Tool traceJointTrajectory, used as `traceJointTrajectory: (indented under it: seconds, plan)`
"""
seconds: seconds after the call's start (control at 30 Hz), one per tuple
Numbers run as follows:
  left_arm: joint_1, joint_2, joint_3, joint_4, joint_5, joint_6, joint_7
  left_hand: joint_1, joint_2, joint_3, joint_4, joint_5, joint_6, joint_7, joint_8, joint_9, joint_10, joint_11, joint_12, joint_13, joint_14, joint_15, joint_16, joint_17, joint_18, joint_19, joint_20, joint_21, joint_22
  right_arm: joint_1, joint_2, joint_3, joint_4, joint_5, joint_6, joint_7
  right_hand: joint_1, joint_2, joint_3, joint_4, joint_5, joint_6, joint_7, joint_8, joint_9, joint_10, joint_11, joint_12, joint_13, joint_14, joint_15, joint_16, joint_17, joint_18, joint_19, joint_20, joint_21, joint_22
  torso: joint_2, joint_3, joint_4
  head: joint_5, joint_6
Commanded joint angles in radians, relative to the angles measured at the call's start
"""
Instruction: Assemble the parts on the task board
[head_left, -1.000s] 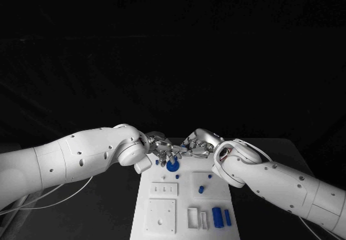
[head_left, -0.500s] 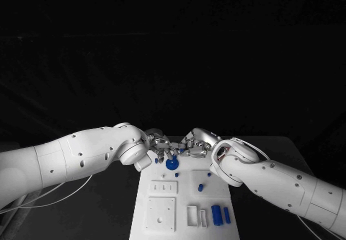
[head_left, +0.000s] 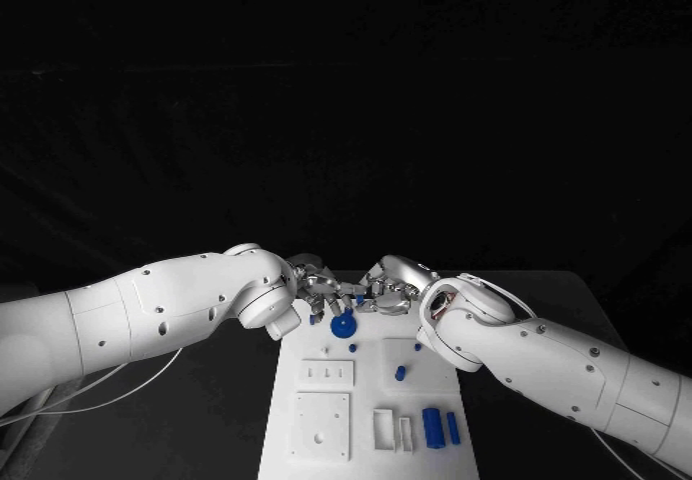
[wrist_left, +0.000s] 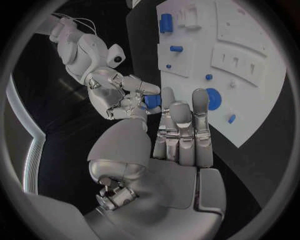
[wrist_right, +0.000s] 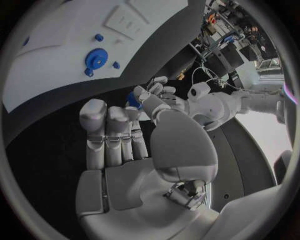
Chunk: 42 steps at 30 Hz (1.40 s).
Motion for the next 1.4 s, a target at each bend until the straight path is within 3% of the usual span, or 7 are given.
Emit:
traceJointTrajectory:
  seconds: [0.03, 0.33, 1.07, 1.13, 1.2, 1.33, 1.4]
  plan:
    - [0.002, 0.003, 0.000, 0.003, -0.015, 0.008, -0.004, -0.002, -0.010, 0.003, 0.000, 0.002, 0.000, -0.007, -0.004, 0.001, 0.041, -0.008, 0.005, 0.001, -0.002, -0.004, 0.004, 0.002, -0.003, 0.007, -0.003, -0.004, 0.003, 0.001, 0.003, 0.000, 0.001, -0.013, 0.012, -0.005, 0.006, 0.008, 0.002, -0.002, 0.005, 0.020, 0.004, 0.005, 0.020, -0.001, -0.005, 0.003, 0.001, 0.005, -0.004, 0.007, 0.003, -0.004, 0.000, -0.006, 0.006, 0.101, -0.001, 0.0004, -0.0007, -0.002, 0.001]
    - [0.002, 0.004, 0.000, 0.002, -0.016, 0.020, -0.008, 0.006, -0.004, 0.006, -0.012, 0.004, -0.001, -0.007, -0.004, 0.003, 0.040, -0.008, 0.006, 0.003, -0.003, -0.004, 0.007, 0.002, -0.004, 0.008, -0.003, -0.012, 0.016, 0.001, 0.006, 0.000, 0.001, -0.015, 0.013, -0.008, 0.006, 0.008, 0.002, -0.002, 0.005, 0.020, 0.004, 0.005, 0.020, -0.001, -0.005, 0.003, 0.001, 0.005, -0.004, 0.007, 0.003, -0.004, 0.000, -0.006, 0.006, 0.101, 0.000, 0.0010, -0.0001, -0.001, 0.001]
    - [0.002, 0.013, 0.001, 0.002, -0.018, 0.033, -0.010, 0.032, 0.040, -0.001, -0.074, 0.020, -0.001, -0.008, -0.004, -0.001, 0.040, -0.009, 0.005, 0.003, -0.004, -0.005, 0.009, 0.000, -0.006, 0.017, -0.003, -0.043, 0.055, 0.000, 0.019, -0.006, -0.004, -0.028, 0.022, -0.014, 0.006, 0.009, 0.003, -0.004, 0.007, 0.020, 0.004, 0.005, 0.022, 0.001, -0.005, 0.004, 0.001, 0.005, -0.004, 0.008, 0.005, -0.004, 0.000, -0.006, 0.006, 0.101, 0.000, 0.0011, 0.0000, 0.000, -0.003]
    - [0.002, 0.013, 0.001, 0.002, -0.018, 0.031, -0.010, 0.040, 0.052, 0.002, -0.088, 0.034, -0.001, -0.009, -0.004, -0.002, 0.040, -0.010, 0.004, 0.002, -0.004, -0.005, 0.009, -0.001, -0.006, 0.018, -0.004, -0.047, 0.060, 0.000, 0.018, -0.006, -0.005, -0.028, 0.024, -0.014, 0.006, 0.009, 0.003, -0.004, 0.007, 0.020, 0.004, 0.005, 0.022, 0.001, -0.005, 0.004, 0.001, 0.005, -0.004, 0.008, 0.005, -0.004, 0.000, -0.006, 0.006, 0.101, 0.000, 0.0007, -0.0002, 0.000, -0.003]
    - [0.002, 0.012, 0.001, 0.002, -0.018, 0.030, -0.010, 0.054, 0.066, 0.010, -0.098, 0.091, -0.004, -0.011, -0.005, -0.004, 0.040, -0.011, 0.004, 0.002, -0.003, -0.006, 0.009, -0.001, -0.006, 0.019, -0.004, -0.049, 0.062, 0.000, 0.018, -0.007, -0.006, -0.028, 0.026, -0.014, 0.006, 0.009, 0.003, -0.004, 0.007, 0.020, 0.004, 0.005, 0.022, 0.001, -0.005, 0.004, 0.001, 0.005, -0.004, 0.008, 0.005, -0.004, 0.000, -0.006, 0.006, 0.101, 0.000, 0.0009, -0.0003, 0.000, -0.003]
    - [0.002, 0.011, 0.001, 0.003, -0.018, 0.032, -0.008, 0.093, 0.097, 0.034, -0.137, 0.140, -0.010, -0.013, -0.004, -0.006, 0.040, -0.012, 0.003, 0.001, -0.004, -0.007, 0.010, 0.000, -0.007, 0.021, -0.006, -0.053, 0.068, 0.000, 0.019, -0.010, -0.008, -0.029, 0.029, -0.015, 0.004, 0.009, 0.005, -0.006, 0.010, 0.020, 0.004, 0.005, 0.024, 0.000, -0.005, 0.003, 0.000, 0.005, -0.004, 0.007, 0.007, -0.004, 0.001, -0.006, 0.007, 0.101, 0.000, 0.0012, 0.0000, -0.001, -0.003]
    - [0.002, 0.011, 0.001, 0.004, -0.017, 0.034, -0.007, 0.118, 0.110, 0.051, -0.162, 0.190, -0.013, -0.014, -0.004, -0.006, 0.039, -0.013, 0.001, -0.001, -0.004, -0.007, 0.010, 0.000, -0.008, 0.021, -0.006, -0.055, 0.071, 0.000, 0.019, -0.012, -0.009, -0.029, 0.030, -0.015, 0.004, 0.009, 0.005, -0.006, 0.010, 0.020, 0.004, 0.005, 0.024, 0.000, -0.005, 0.003, 0.000, 0.005, -0.004, 0.007, 0.007, -0.004, 0.001, -0.006, 0.007, 0.101, 0.001, 0.0013, 0.0003, -0.001, -0.004]
